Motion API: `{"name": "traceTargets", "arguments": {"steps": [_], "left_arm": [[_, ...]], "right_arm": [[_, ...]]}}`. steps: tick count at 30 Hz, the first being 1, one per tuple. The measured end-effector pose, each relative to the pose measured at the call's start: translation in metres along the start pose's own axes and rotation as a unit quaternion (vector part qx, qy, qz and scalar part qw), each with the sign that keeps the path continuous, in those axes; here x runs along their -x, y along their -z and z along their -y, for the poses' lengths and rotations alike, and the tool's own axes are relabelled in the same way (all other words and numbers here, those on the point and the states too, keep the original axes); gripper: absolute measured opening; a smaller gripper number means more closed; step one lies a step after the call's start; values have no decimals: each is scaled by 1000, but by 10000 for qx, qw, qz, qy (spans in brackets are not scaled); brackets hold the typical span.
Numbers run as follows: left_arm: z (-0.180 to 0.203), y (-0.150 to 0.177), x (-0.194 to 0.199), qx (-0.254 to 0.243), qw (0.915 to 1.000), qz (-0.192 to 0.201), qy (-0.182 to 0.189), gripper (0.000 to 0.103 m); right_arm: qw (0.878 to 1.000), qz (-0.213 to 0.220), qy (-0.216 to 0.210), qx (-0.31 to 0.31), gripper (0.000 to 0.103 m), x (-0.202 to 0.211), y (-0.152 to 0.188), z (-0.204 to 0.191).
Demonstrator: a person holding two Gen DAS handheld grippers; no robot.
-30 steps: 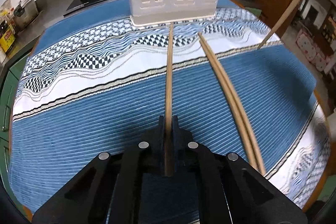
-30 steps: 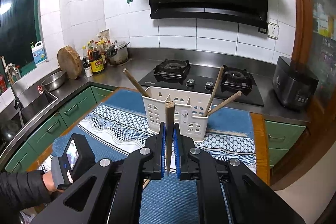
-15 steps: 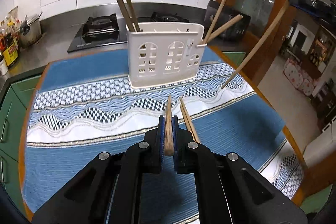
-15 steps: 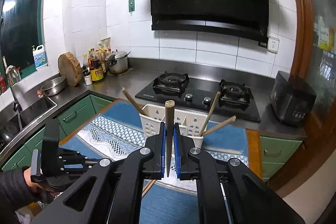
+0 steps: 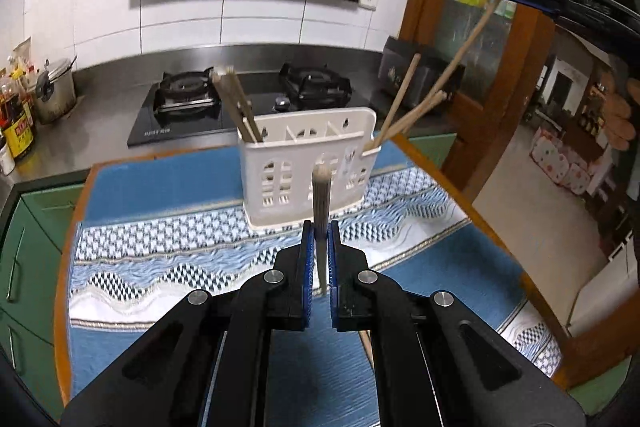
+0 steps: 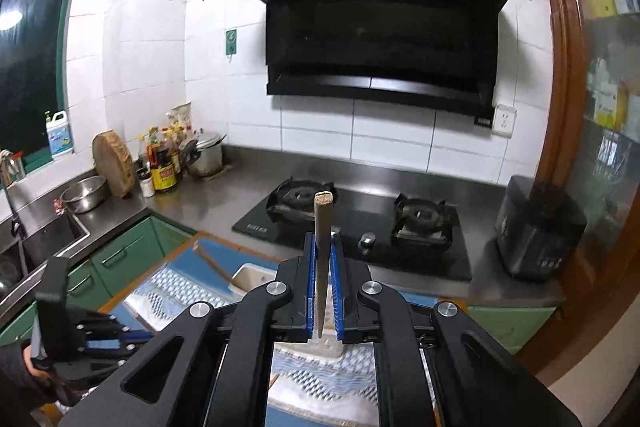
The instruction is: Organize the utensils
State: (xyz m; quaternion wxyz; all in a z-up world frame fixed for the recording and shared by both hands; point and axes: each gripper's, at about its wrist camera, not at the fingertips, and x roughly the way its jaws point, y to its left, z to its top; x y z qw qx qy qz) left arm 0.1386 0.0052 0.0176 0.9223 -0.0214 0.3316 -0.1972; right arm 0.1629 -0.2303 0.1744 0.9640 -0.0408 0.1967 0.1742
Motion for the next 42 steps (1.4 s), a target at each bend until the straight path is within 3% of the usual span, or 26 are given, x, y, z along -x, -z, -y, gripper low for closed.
{"name": "traceTargets", "arguments": {"steps": [5,10,19,23,26,30,42], "left_arm": [[0,-12,4,-29,9999,138,-6,5],[3,-27,16,-51,9993,365,18,5],[12,-93,50,-330,9926,1168,-52,5],[18,-125,55,-511,9867,1526,-247,5],[20,-142,46,-586,9833,1667,-429,5],[17,-158,26,-484,9841,1636,-488,5],[-17,-131,-35,31,9906,1199,-660,5]], "right_arm": [[10000,-56,42,-40,7,-28,-8,8],[9994,-334,17,-104,7,-69,5,10],[9966,-791,-21,-238,8,-115,40,11],[9972,-705,-12,-264,18,-106,45,13],[9978,-608,0,-261,19,-91,49,12],[9983,-535,-42,-229,25,-68,61,7],[9950,-894,-298,-342,26,-29,141,-22]]}}
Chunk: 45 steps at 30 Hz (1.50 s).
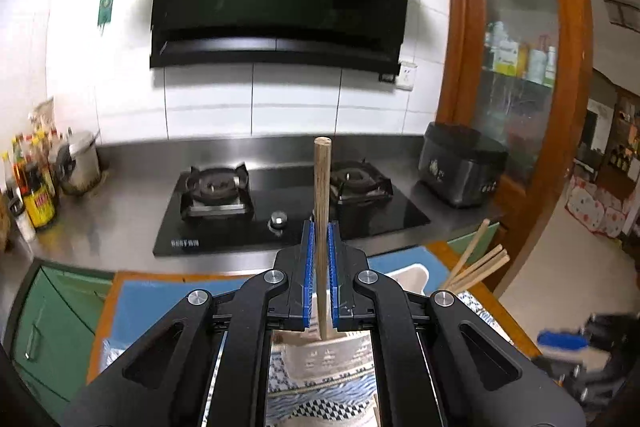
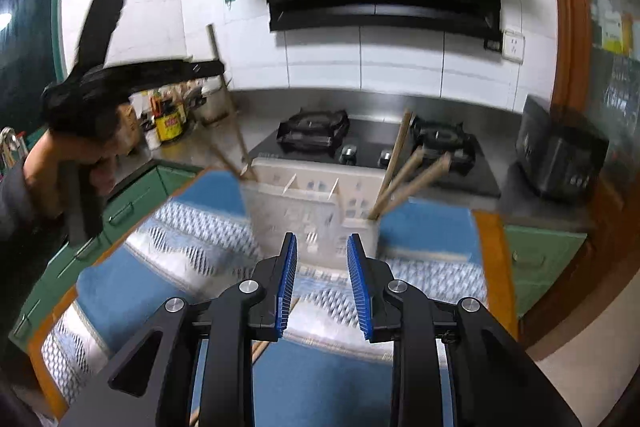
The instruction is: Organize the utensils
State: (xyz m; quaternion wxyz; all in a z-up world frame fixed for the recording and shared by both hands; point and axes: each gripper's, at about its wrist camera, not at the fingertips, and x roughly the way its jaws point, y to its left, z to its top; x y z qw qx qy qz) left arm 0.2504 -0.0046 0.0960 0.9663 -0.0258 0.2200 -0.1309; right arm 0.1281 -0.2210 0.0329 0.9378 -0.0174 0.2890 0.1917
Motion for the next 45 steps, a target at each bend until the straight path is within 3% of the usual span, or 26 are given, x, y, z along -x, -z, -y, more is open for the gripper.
{"name": "traceTargets", "arguments": {"steps": [9,12,19,25,33,45], "left_arm": [[-1,13,5,58,9998,-125,108,9],[3,12,13,41,9999,-43,125,20],[12,17,48,-78,9997,175,176,35],[4,41,80,-44,9998,166,27,52],[-22,90,110,123,9995,-10,-303,58],[-55,154,130,576,9948,-436,-721,62]], "right_arm": [[9942,-927,-378,-394,22,-17,79,-32],[9893,-1262,-495,-537,19,-24,105,-42],[9781,-1705,-766,-919,15,-35,139,-69],[9702,-1927,-802,-1232,11,-51,148,-80],[9652,-2060,-506,-1532,10,-68,151,-80],[9511,-2262,-533,-2036,10,-84,154,-72]]}}
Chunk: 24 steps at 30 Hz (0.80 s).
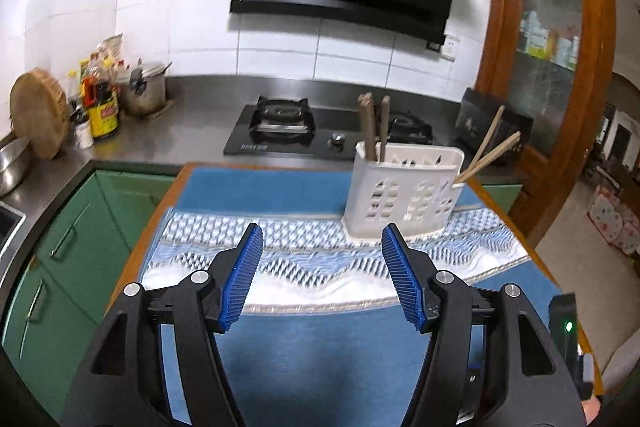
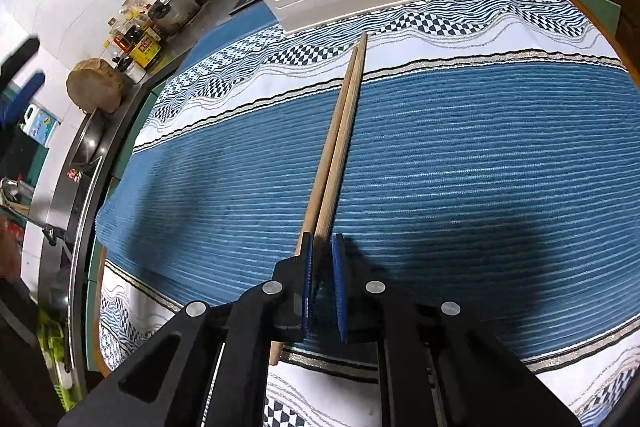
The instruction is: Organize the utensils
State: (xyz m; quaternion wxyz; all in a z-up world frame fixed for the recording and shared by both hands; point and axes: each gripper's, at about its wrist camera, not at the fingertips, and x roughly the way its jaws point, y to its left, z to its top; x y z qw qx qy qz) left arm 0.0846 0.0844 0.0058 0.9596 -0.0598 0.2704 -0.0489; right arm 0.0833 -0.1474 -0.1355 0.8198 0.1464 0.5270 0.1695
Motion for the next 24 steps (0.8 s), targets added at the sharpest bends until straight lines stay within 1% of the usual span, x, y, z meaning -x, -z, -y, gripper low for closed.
{"name": "traceTargets", "arguments": {"steps": [7,12,18,24], "left_arm": [[-14,27,-1,271,9992,-262,-99,65],[-22,40,2,439,9983,-339,-185,65],[-23,50,3,454,9979,-405,-236,65],[-19,59,1,482,9973,-522,-164,66]], "right_arm": [[9999,-37,116,-2,10,-5,-2,-4],[9998,-81,52,-197,10,-8,-5,-4],[9994,-106,142,-284,10,-11,-9,-6],[9991,-80,253,-324,9,-15,-14,-7]]}}
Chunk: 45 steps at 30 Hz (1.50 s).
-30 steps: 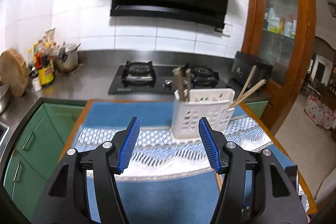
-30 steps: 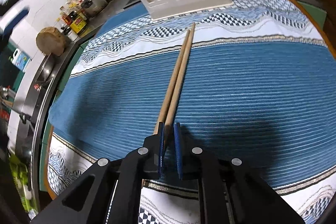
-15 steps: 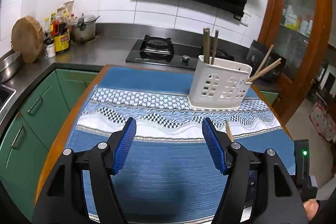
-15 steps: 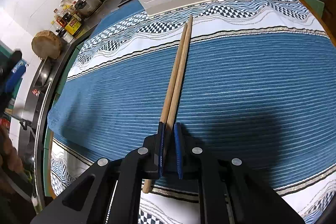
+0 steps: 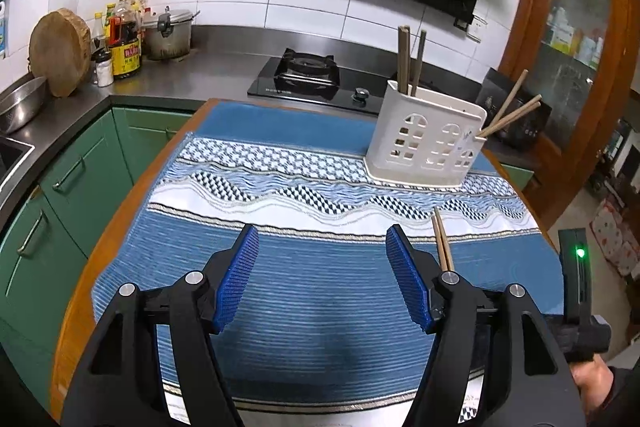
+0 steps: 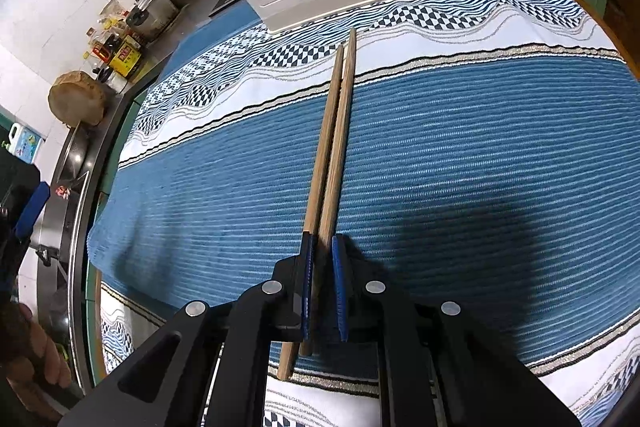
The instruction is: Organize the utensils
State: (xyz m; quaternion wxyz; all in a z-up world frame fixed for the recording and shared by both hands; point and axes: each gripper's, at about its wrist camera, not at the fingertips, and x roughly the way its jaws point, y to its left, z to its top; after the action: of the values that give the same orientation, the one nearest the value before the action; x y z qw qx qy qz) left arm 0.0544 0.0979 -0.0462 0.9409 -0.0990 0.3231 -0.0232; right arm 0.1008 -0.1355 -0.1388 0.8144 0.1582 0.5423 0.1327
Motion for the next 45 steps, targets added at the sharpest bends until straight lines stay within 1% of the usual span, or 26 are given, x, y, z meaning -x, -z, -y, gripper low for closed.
{"name": "traceTargets", "arguments": {"steps": [5,7,10,13,16,19,25,28,30,32,34,35,37,38,40,42,45], "left_arm": [[6,8,-2,-2,9999,-89,60,66],[7,10,-1,-23,9999,-91,69,66],[7,12,2,-58,10000,-55,-4,67],[4,15,1,-11,9999,-111,14,67],[5,19,0,-6,9998,-174,56,67],[10,24,-3,-54,9996,-257,97,67],[30,41,-15,-105,9976,-553,397,67],[48,52,-24,-148,9947,-779,654,65],[60,59,-30,-215,9923,-924,791,65],[73,65,-36,-286,9897,-1055,927,63],[85,71,-41,-383,9878,-1148,980,52],[91,75,-46,-418,9865,-1215,1012,51],[97,78,-53,-374,9844,-1336,1084,42],[100,80,-58,-326,9829,-1415,1130,40],[105,82,-66,-340,9821,-1491,1098,34],[112,85,-74,-402,9807,-1572,1090,30],[117,87,-83,-429,9801,-1646,1026,29]], "right_arm": [[9993,48,320,204,8,-2,-4,-8],[9991,-10,352,225,8,-3,-2,-7],[9981,11,483,377,8,-3,0,-12],[9978,12,489,442,9,-6,-2,-13],[9987,52,233,442,8,-2,-2,-5],[9970,253,374,622,7,8,0,0],[9944,500,659,653,7,26,5,26],[9943,536,720,581,7,31,8,41],[9925,601,827,672,7,34,11,45],[9907,666,916,754,7,38,13,49],[9899,712,948,772,7,41,15,54],[9899,712,942,780,7,43,15,56],[9900,709,936,784,7,44,17,61],[9899,708,940,793,7,44,18,62],[9898,703,937,810,7,44,19,63],[9902,695,906,810,7,45,20,64],[9900,724,883,833,7,48,22,66]]}}
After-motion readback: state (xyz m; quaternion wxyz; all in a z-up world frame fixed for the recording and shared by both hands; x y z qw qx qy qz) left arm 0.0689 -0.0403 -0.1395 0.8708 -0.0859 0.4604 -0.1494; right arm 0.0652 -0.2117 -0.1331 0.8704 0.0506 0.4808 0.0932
